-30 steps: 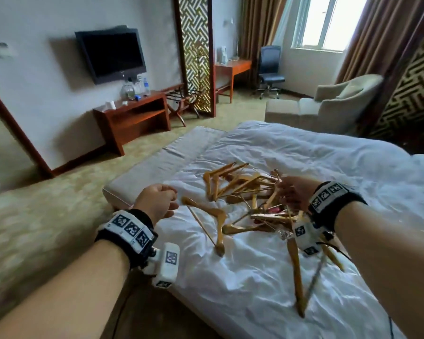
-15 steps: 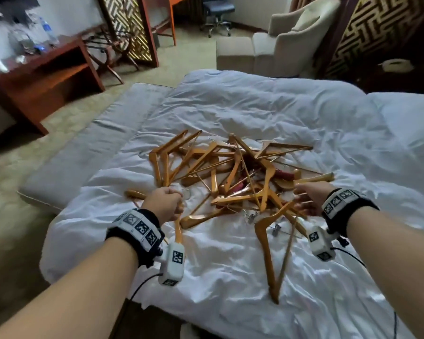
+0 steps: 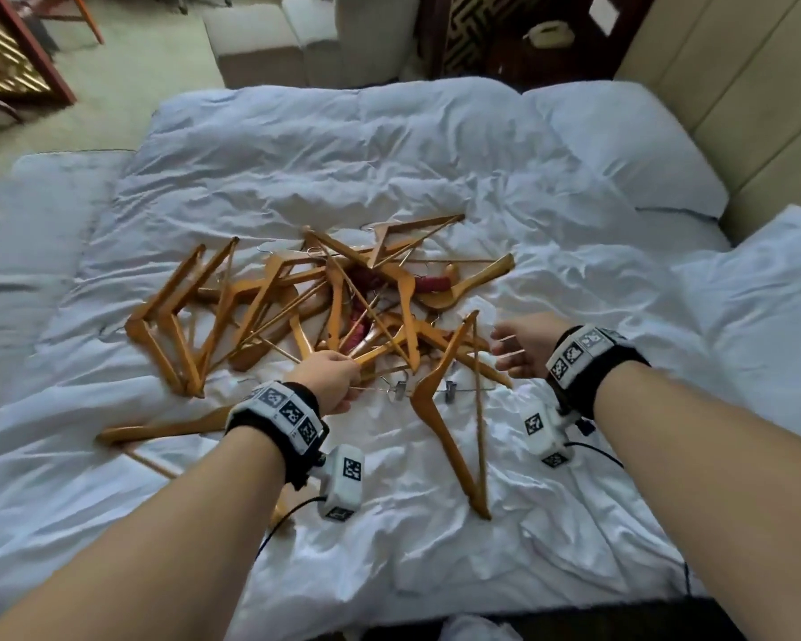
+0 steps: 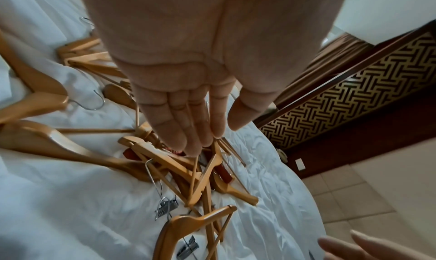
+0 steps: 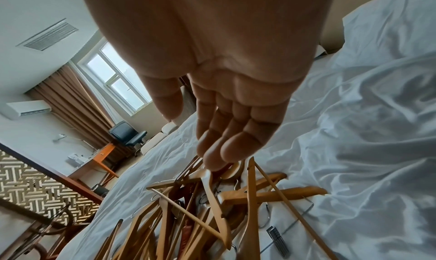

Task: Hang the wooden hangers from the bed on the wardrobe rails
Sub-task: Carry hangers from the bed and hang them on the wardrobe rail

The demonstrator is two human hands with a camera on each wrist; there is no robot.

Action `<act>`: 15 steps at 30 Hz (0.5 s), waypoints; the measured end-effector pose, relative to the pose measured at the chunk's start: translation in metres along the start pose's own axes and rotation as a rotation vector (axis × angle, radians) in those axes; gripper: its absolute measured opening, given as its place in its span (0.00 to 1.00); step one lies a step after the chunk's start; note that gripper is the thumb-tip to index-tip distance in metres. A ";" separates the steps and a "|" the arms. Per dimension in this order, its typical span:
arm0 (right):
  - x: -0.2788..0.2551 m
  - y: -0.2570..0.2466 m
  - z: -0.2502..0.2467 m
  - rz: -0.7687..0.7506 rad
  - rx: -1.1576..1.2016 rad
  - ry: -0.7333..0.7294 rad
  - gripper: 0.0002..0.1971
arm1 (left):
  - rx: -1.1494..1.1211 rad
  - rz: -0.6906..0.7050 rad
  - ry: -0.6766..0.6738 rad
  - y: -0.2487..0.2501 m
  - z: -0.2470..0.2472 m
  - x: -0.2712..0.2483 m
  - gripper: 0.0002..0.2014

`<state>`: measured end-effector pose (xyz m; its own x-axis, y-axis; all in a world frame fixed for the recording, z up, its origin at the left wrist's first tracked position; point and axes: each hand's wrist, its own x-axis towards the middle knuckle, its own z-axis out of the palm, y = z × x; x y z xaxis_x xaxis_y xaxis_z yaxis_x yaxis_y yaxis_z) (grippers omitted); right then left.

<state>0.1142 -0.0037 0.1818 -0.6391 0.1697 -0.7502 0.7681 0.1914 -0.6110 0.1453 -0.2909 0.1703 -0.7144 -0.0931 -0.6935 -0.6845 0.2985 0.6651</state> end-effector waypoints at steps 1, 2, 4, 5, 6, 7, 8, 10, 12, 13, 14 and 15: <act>0.005 0.005 -0.001 0.005 0.007 -0.008 0.11 | 0.015 -0.006 -0.001 0.000 0.004 0.004 0.06; 0.011 0.011 -0.003 0.015 0.009 -0.011 0.10 | 0.019 -0.017 -0.012 0.000 0.009 0.009 0.06; 0.023 0.023 -0.007 0.045 0.012 -0.018 0.08 | 0.010 -0.050 -0.035 -0.003 0.020 0.020 0.06; 0.031 0.028 -0.010 0.060 0.019 -0.020 0.07 | 0.011 -0.065 -0.036 -0.004 0.025 0.024 0.06; 0.040 0.033 -0.014 0.073 0.026 -0.020 0.05 | 0.009 -0.078 -0.028 -0.007 0.030 0.028 0.06; 0.048 0.037 -0.018 0.085 0.022 -0.016 0.05 | 0.009 -0.090 -0.019 -0.009 0.035 0.033 0.06; 0.057 0.041 -0.022 0.100 0.013 -0.008 0.05 | 0.014 -0.101 -0.008 -0.013 0.041 0.039 0.06; 0.074 0.048 -0.029 0.131 0.017 -0.015 0.04 | 0.017 -0.139 0.015 -0.019 0.053 0.050 0.06; 0.091 0.055 -0.038 0.164 0.010 -0.033 0.04 | -0.024 -0.201 0.021 -0.024 0.068 0.062 0.06; 0.099 0.057 -0.043 0.176 -0.004 -0.039 0.05 | -0.052 -0.230 0.029 -0.025 0.076 0.068 0.05; 0.108 0.059 -0.047 0.186 -0.013 -0.047 0.05 | -0.064 -0.260 0.035 -0.026 0.084 0.073 0.05; 0.117 0.059 -0.050 0.193 -0.019 -0.053 0.05 | -0.069 -0.286 0.039 -0.026 0.091 0.078 0.08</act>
<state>0.0826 0.0761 0.0702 -0.4764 0.1539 -0.8657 0.8751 0.1787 -0.4498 0.1210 -0.2194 0.0735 -0.4952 -0.2008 -0.8452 -0.8662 0.1894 0.4625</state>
